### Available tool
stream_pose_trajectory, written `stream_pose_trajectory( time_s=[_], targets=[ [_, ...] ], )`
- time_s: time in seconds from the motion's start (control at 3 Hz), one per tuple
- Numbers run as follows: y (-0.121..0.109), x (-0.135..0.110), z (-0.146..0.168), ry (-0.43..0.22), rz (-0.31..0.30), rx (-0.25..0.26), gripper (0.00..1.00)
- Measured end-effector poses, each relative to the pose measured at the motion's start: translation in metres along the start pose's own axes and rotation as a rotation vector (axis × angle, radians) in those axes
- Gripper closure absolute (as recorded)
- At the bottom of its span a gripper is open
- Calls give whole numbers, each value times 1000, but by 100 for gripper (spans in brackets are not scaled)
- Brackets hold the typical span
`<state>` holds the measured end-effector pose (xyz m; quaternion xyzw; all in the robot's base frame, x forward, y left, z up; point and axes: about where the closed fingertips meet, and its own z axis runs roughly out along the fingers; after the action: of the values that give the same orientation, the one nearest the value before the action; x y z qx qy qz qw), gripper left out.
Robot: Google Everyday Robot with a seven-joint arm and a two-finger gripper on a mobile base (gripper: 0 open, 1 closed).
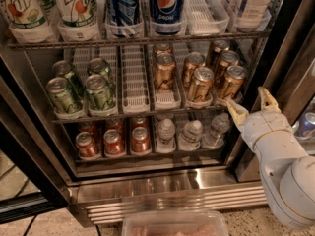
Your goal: Pick orange can from middle shelf of fridge
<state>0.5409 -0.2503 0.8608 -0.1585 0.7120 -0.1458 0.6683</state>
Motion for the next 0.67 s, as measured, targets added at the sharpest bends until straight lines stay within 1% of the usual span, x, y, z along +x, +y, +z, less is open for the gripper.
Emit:
stream_pose_trajectory(
  time_s=[0.33,0.67],
  targets=[
    [-3,2,-5,18,23,-10,53],
    [-2,6,-8,35,51,-30,51]
  ],
)
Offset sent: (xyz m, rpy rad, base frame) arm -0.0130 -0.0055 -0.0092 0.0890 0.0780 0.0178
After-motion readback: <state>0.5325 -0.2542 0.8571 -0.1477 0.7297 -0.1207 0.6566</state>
